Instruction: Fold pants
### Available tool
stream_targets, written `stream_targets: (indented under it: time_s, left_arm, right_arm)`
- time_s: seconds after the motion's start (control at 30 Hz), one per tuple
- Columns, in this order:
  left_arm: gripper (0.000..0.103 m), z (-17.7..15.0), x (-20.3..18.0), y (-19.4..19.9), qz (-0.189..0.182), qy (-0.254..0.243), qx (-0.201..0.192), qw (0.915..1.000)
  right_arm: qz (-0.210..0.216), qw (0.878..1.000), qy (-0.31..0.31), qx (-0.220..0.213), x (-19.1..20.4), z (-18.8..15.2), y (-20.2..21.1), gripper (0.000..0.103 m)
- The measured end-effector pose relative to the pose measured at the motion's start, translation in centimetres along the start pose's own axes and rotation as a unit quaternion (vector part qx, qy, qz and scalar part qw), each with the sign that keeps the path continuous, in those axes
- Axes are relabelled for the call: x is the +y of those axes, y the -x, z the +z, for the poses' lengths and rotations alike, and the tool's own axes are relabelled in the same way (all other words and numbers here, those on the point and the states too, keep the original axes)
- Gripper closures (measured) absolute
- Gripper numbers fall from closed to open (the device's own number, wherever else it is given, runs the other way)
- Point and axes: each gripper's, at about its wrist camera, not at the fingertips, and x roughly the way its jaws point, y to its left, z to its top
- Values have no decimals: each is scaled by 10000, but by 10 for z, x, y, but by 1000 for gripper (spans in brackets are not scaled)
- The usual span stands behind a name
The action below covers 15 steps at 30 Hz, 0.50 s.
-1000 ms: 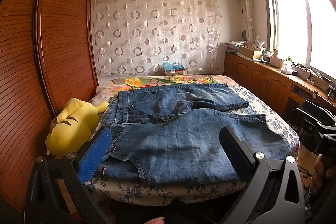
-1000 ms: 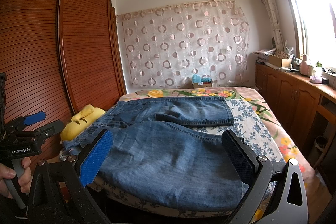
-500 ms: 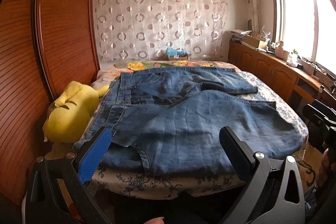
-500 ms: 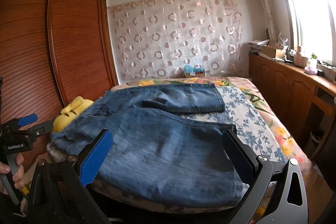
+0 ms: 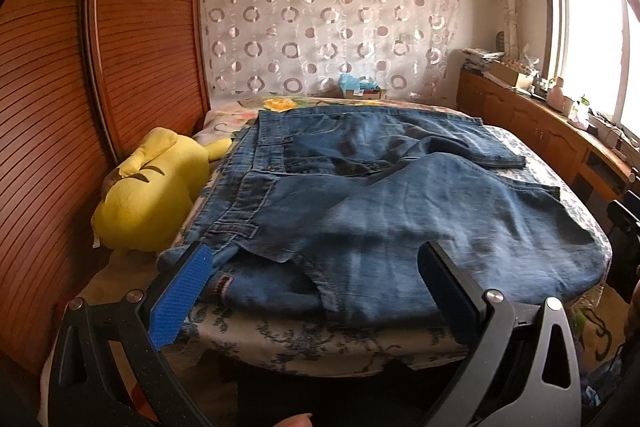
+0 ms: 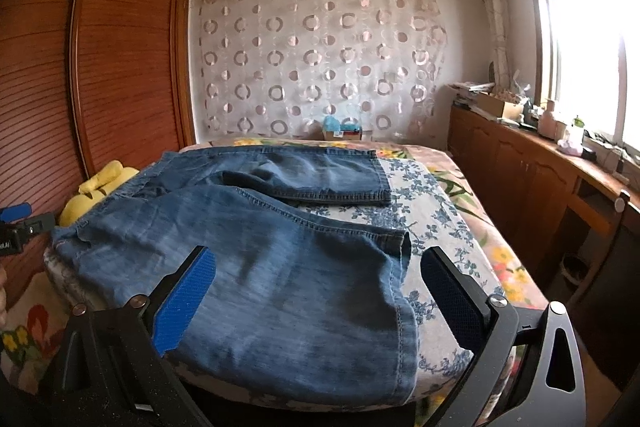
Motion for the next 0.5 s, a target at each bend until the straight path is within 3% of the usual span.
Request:
stream_targets:
  time_s: [0.1, 0.27, 0.5]
  left_arm:
    - [0, -2, 10, -6, 74, 18, 49, 10000]
    - [0, -5, 28, -16, 232, 81, 151, 9996]
    - [0, -14, 50, -32, 325, 141, 324, 9988]
  right_arm:
    - [29, 10000, -7, -2, -5, -1, -5, 6]
    - [281, 9993, -177, 187, -20, -1, -21, 23]
    - [358, 9979, -111, 537, -31, -2, -28, 24]
